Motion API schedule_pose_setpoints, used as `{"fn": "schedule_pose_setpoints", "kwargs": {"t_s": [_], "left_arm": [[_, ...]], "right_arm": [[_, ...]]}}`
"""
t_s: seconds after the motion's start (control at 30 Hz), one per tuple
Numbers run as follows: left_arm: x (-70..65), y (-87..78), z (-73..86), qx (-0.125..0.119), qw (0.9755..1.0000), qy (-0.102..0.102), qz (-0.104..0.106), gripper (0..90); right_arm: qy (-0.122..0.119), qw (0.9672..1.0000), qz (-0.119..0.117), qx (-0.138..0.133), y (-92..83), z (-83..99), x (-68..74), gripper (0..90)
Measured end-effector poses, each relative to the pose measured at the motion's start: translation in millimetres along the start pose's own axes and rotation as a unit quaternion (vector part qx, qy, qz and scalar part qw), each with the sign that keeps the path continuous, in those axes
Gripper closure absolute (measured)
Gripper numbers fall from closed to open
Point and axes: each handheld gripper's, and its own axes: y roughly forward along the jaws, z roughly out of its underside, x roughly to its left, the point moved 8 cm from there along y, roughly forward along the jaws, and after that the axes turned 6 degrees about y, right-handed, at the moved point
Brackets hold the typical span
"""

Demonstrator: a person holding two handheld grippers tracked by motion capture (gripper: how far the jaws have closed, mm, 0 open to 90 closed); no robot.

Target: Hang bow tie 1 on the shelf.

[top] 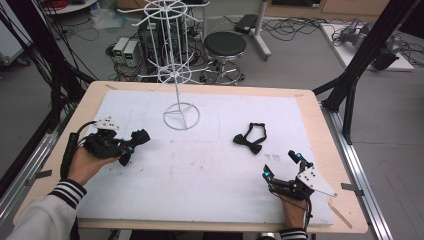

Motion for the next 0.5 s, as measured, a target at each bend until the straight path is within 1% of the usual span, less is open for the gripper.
{"fn": "schedule_pose_setpoints", "kwargs": {"t_s": [0.03, 0.07, 0.1, 0.13, 0.17, 0.2, 0.23, 0.27, 0.3, 0.37, 0.4, 0.47, 0.5], "left_arm": [[0.2, -1.1, -1.6, -0.008, 1.0000, 0.000, -0.002, 75.4], [0.6, -4.2, -4.8, -0.022, 0.9998, -0.003, -0.003, 75.5], [0.6, -4.2, -4.8, -0.022, 0.9998, -0.003, -0.003, 75.5], [1.3, -6.8, -8.2, -0.038, 0.9992, -0.008, -0.005, 75.5], [1.3, -6.8, -8.2, -0.038, 0.9992, -0.008, -0.005, 75.4], [1.8, -8.2, -10.4, -0.050, 0.9987, -0.013, -0.006, 75.5], [2.5, -9.2, -11.3, -0.055, 0.9984, -0.012, -0.007, 75.4], [3.7, -11.4, -13.8, -0.068, 0.9975, -0.016, -0.011, 75.5], [3.7, -11.4, -13.8, -0.068, 0.9975, -0.016, -0.011, 75.5], [4.5, -13.4, -16.0, -0.081, 0.9964, -0.020, -0.012, 75.4], [5.6, -15.9, -18.5, -0.094, 0.9952, -0.021, -0.015, 75.4], [5.7, -16.8, -19.3, -0.098, 0.9948, -0.022, -0.016, 75.4], [5.2, -19.1, -22.3, -0.113, 0.9931, -0.028, -0.009, 75.4]], "right_arm": [[0.000, 1.0000, 0.000, 0.000, 0.0, 0.0, 0.0, 1.6], [0.000, 1.0000, 0.000, 0.000, 0.0, 0.0, 0.0, 1.6], [0.001, 1.0000, -0.001, 0.000, 0.0, 0.0, 0.0, 1.6], [0.001, 1.0000, -0.001, 0.000, 0.0, 0.0, 0.1, 1.6], [0.001, 1.0000, -0.001, 0.000, 0.0, 0.0, 0.0, 1.6], [0.000, 1.0000, 0.000, 0.000, 0.0, 0.0, 0.0, 1.6], [0.000, 1.0000, 0.000, 0.000, 0.0, 0.0, 0.0, 1.6], [0.000, 1.0000, 0.000, 0.000, 0.0, 0.0, 0.0, 1.6], [0.000, 1.0000, 0.000, 0.000, 0.0, 0.0, 0.0, 1.6], [0.001, 1.0000, -0.001, 0.000, 0.0, 0.0, 0.1, 1.6], [-0.001, 1.0000, 0.000, -0.001, 0.1, -0.2, -0.2, 1.6], [0.001, 1.0000, -0.001, 0.000, 0.0, 0.0, 0.1, 1.6], [-0.001, 1.0000, -0.001, -0.001, 0.2, -0.3, -0.3, 1.6]]}}
